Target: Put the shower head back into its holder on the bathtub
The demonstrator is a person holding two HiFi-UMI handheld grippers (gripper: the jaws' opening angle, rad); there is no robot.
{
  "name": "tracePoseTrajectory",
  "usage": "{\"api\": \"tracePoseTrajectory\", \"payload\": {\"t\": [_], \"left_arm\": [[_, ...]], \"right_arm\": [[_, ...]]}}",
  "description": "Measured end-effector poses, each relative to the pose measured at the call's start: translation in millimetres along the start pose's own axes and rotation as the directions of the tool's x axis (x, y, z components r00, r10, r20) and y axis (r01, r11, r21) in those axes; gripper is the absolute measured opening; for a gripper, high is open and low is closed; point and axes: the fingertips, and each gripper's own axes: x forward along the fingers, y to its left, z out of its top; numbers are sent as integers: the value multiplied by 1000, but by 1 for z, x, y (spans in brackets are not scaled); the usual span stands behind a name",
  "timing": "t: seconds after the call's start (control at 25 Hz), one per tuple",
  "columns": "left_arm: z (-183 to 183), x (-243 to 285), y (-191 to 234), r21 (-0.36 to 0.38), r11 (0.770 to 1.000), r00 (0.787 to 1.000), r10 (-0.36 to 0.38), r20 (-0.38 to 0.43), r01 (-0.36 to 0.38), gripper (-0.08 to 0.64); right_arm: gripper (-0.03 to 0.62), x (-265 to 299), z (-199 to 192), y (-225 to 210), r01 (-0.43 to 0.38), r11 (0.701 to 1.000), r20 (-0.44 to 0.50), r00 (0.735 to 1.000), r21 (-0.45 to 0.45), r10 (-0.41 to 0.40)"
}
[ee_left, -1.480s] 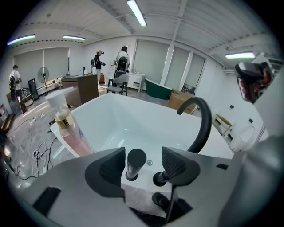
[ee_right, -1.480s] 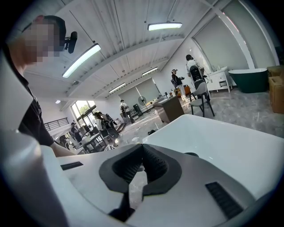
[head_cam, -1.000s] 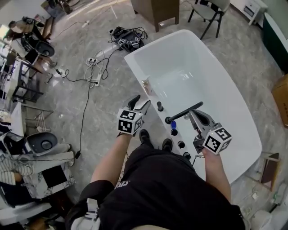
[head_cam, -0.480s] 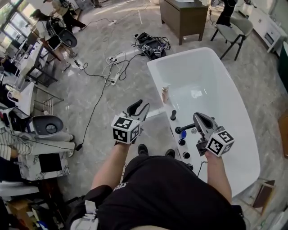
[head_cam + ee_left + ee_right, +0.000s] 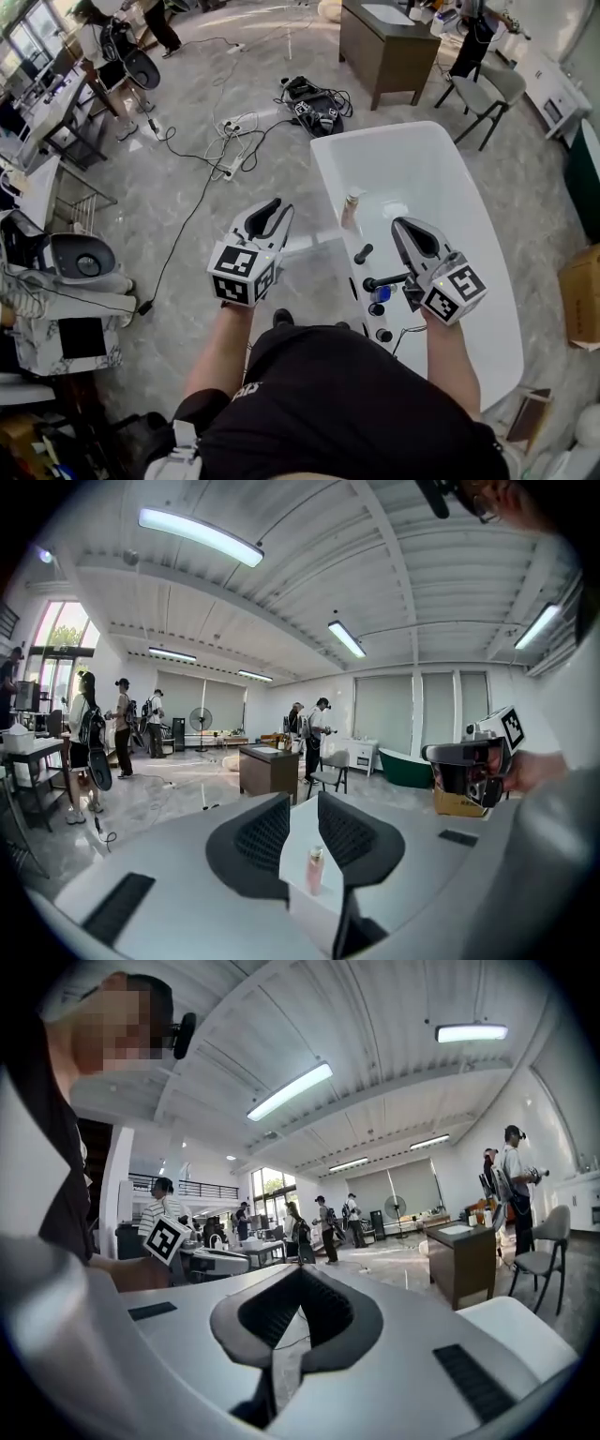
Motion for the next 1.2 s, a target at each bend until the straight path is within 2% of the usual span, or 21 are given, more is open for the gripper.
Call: {"api": "tracePoseTrajectory", "payload": {"t": [0.08, 0.2, 0.44, 0.64, 1.2], "left_arm": [[4, -8, 12, 12, 1000, 1000, 15, 15, -15, 100], [6, -21, 31, 7, 999, 999, 37, 28, -37, 95], [12, -33, 57, -13, 999, 998, 53, 36, -53, 84], [17, -27, 57, 43, 999, 999, 30, 42, -32, 81], [20, 1, 33, 43, 999, 999, -29, 28, 28, 74]], "right_arm": [[12, 7, 7, 12, -20, 1000, 18, 1000, -22, 20], [12, 9, 13, 25, -27, 1000, 38, 999, 11, 27], [12, 13, 28, 31, 40, 999, 55, 998, -24, -39], [11, 25, 21, 33, 59, 998, 41, 997, -35, -58], [11, 3, 13, 12, 115, 993, 33, 993, -23, -114]]}}
